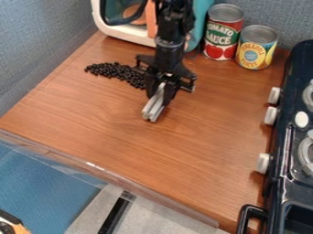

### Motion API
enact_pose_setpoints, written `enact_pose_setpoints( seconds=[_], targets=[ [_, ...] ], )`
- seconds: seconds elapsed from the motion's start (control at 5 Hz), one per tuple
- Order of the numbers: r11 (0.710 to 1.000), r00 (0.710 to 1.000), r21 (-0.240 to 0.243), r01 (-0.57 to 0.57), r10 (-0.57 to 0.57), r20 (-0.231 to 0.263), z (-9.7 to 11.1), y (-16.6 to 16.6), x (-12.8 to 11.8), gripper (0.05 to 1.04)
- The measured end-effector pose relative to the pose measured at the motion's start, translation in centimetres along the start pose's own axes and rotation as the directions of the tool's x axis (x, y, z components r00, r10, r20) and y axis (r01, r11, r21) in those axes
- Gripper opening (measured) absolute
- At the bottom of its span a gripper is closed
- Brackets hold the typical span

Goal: Sweep into pile

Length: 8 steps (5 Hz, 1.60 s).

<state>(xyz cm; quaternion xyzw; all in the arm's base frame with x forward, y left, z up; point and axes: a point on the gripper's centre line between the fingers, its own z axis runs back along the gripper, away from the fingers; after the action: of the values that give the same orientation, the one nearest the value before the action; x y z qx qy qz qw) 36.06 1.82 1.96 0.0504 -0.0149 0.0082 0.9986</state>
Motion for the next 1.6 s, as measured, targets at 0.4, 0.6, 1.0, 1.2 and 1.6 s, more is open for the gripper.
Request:
enact_pose_setpoints(
  seconds=[0.4, 0.6, 1.0, 1.2, 1.6],
  targets=[
    [0.998, 0.998, 0.011, -0.065, 0.065, 0.012, -0.2, 1.2, 0.7, 0.377],
    [0.997, 0.997, 0.025, -0.079, 0.079, 0.008, -0.2, 1.9, 0.6, 0.377],
    [0.991, 0.992, 0.035, -0.129, 0.129, -0.009, -0.5, 4.5, 0.1, 0.377],
    [0.986, 0.986, 0.038, -0.165, 0.166, -0.01, -0.3, 6.2, 0.1, 0.377],
    [0.977, 0.978, 0.042, -0.21, 0.21, 0.006, -0.2, 8.0, 0.9, 0.377]
  ],
)
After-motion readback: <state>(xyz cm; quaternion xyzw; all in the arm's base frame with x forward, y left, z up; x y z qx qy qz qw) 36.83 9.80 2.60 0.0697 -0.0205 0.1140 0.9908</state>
